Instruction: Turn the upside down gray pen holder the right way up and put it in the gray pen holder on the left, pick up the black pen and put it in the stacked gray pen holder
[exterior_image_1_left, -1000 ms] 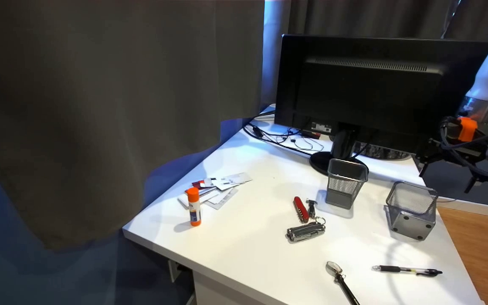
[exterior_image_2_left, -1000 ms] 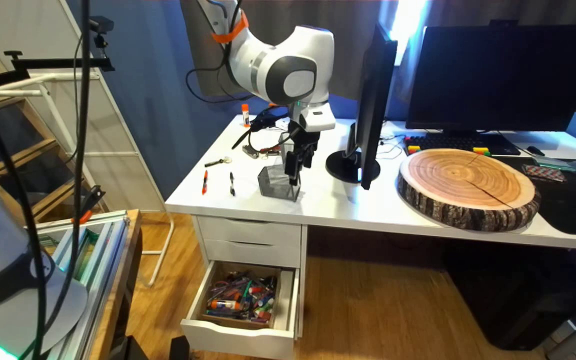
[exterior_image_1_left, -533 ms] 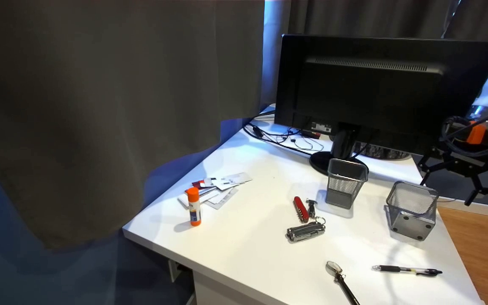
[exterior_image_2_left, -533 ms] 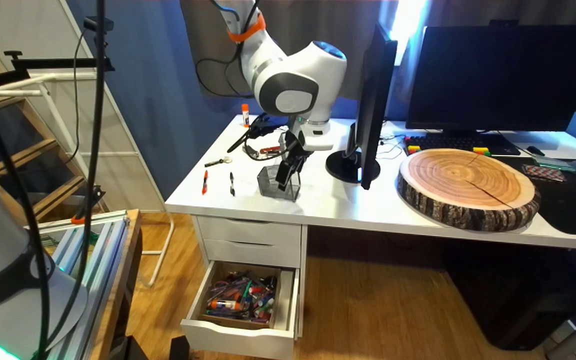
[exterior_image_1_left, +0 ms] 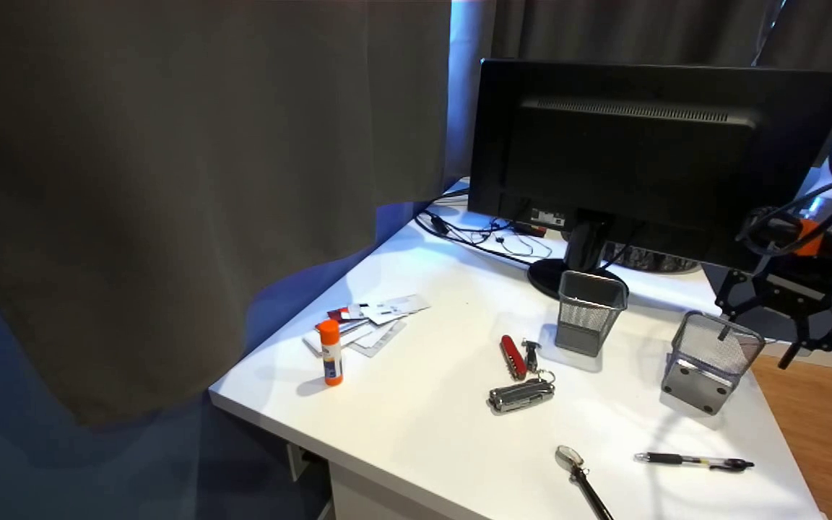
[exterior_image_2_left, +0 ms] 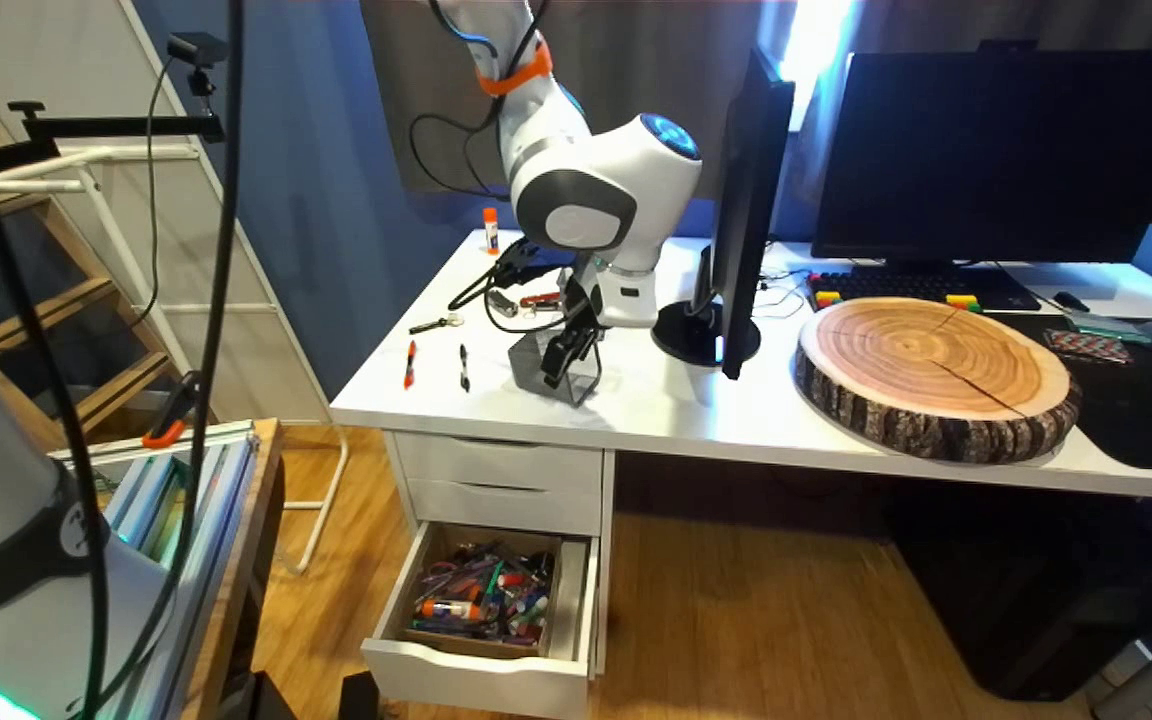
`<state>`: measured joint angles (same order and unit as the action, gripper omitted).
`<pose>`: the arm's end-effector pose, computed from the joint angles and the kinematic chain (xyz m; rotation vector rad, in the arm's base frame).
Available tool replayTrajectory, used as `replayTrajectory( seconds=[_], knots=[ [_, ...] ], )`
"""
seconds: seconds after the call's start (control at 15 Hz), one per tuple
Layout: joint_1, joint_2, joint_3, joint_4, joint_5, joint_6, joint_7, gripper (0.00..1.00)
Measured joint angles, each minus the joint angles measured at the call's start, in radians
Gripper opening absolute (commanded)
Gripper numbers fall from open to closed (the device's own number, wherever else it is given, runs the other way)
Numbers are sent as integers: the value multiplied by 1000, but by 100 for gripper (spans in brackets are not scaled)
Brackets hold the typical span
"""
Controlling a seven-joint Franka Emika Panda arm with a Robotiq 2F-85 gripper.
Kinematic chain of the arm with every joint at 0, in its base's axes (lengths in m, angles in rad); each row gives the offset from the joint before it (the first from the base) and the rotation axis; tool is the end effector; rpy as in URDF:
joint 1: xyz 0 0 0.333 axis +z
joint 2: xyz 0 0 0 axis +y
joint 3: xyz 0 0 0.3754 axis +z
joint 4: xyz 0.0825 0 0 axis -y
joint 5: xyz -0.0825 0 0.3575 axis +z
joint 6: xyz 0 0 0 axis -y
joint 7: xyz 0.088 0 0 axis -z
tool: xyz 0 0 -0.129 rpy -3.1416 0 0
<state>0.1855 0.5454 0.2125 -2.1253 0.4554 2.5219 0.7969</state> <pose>0.5265 0.2206 0.1962 -2.6655 1.1507 0.4707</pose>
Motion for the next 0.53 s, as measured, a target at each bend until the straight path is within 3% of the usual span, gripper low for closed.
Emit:
replayTrajectory(
  seconds=[0.4, 0.53],
  knots=[
    [-34, 11, 27, 21, 153, -45, -105, 3],
    [-37, 11, 27, 25, 187, -50, -129, 0]
  ],
)
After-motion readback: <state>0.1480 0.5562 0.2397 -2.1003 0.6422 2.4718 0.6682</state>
